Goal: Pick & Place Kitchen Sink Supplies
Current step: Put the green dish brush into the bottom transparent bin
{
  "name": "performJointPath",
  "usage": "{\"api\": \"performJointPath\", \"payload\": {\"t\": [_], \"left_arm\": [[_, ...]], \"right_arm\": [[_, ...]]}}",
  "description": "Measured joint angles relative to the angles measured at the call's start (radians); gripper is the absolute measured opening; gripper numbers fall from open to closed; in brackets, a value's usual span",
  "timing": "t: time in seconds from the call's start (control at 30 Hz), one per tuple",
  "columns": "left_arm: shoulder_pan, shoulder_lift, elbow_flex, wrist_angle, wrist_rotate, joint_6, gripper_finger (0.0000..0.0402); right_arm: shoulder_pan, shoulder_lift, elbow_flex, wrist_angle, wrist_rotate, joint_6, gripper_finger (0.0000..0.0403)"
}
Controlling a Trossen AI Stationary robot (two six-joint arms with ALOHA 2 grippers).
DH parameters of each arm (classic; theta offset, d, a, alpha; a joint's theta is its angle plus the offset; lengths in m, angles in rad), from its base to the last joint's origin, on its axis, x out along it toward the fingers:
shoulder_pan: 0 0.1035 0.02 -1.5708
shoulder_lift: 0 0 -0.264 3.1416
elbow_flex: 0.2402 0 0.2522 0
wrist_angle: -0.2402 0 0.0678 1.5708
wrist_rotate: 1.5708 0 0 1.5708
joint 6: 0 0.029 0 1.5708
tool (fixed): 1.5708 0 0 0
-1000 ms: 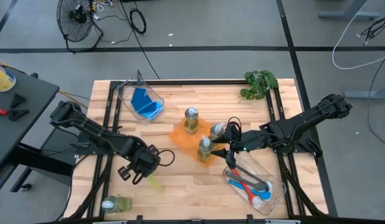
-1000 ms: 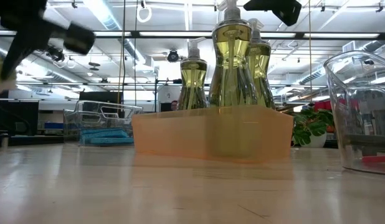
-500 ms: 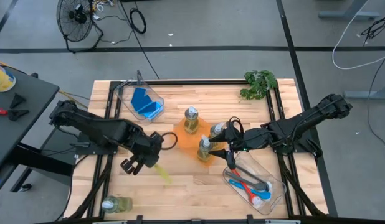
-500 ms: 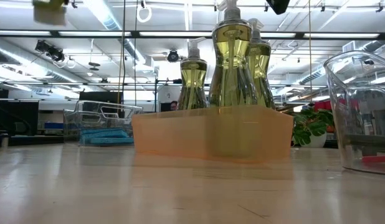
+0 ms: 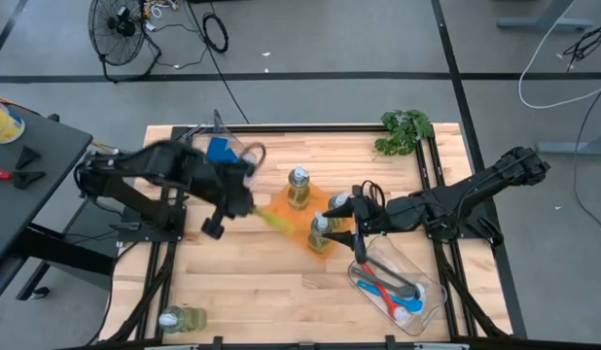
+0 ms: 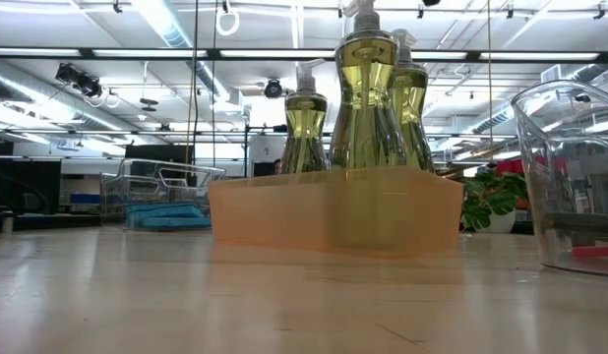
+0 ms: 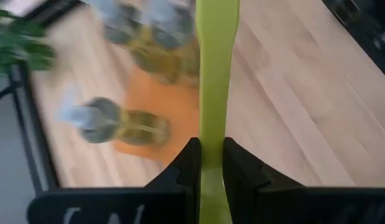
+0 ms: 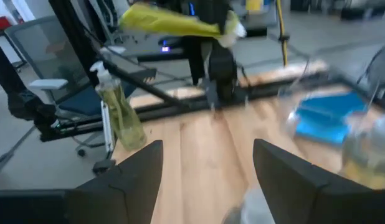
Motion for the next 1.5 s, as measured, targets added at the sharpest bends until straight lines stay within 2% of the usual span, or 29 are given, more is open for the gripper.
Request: {"api": "performJointPath", "payload": {"t": [0.37, 0.6, 0.8, 1.07, 1.3, 1.5], "left_arm": [[0.160, 0.000, 0.206, 0.042, 0.000, 0.051, 0.0046], [0.232, 0.000, 0.300, 0.197, 0.030, 0.052, 0.0046], [0.284, 0.001, 0.310, 0.365, 0.041, 0.052, 0.0046], [0.351, 0.005, 0.309, 0.447, 0.126, -0.004, 0.0046], [0.379, 0.005, 0.309, 0.454, 0.137, -0.056, 0.0046], [0.385, 0.010, 0.309, 0.458, 0.138, -0.063, 0.0046]], "right_arm": [[0.000, 0.000, 0.000, 0.192, 0.119, -0.210, 0.0249], [0.000, 0.000, 0.000, 0.352, 0.195, -0.305, 0.0249], [-0.008, 0.000, 0.000, 0.476, 0.229, -0.375, 0.0249], [-0.065, -0.002, 0.000, 0.526, 0.215, -0.340, 0.0249], [-0.140, -0.038, 0.004, 0.520, 0.087, -0.201, 0.0249], [-0.215, -0.051, 0.109, 0.298, 0.021, -0.197, 0.0249]]}}
